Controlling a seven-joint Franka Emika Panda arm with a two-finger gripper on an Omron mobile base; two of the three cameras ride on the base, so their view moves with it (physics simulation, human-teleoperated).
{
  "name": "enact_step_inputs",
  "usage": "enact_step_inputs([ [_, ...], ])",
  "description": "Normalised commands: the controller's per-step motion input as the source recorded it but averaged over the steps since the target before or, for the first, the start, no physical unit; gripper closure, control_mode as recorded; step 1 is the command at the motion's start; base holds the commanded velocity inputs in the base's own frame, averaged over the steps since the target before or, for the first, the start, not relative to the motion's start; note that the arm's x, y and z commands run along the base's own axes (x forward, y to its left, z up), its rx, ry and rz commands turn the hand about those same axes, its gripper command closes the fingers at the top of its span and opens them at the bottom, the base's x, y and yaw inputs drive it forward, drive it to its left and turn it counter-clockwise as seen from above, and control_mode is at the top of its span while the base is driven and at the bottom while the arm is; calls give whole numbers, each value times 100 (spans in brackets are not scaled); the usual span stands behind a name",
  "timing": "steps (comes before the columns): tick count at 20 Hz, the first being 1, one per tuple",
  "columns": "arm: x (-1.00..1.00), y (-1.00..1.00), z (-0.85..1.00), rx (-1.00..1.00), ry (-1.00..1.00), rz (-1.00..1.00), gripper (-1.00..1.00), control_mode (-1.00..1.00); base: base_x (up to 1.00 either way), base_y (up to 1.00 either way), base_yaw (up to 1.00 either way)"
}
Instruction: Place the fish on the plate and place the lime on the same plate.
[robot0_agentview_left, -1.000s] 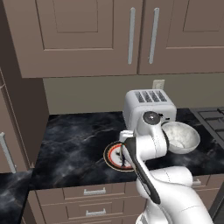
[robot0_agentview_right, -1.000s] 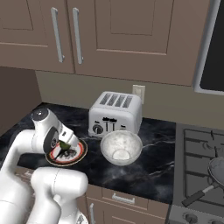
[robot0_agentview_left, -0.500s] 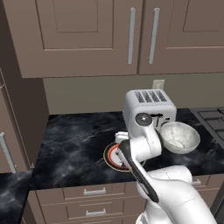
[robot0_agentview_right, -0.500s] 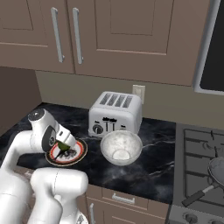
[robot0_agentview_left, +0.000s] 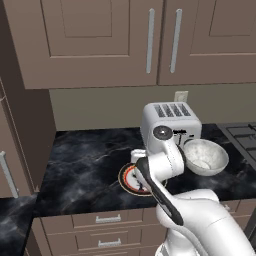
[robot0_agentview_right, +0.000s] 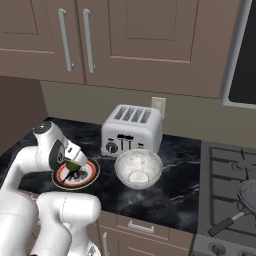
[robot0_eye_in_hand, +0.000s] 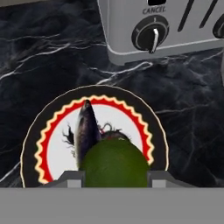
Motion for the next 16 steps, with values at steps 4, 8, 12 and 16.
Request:
enact_step_inputs([
  [4, 0, -3, -8, 2, 10, 22, 100, -100, 0, 0, 0],
  [8, 9, -1, -16, 0, 19, 28, 100, -100, 0, 0, 0],
  [12, 25, -9, -26, 0, 6, 14, 100, -100, 0, 0, 0],
  [16, 29, -2, -23, 0, 0, 0, 100, -100, 0, 0, 0],
])
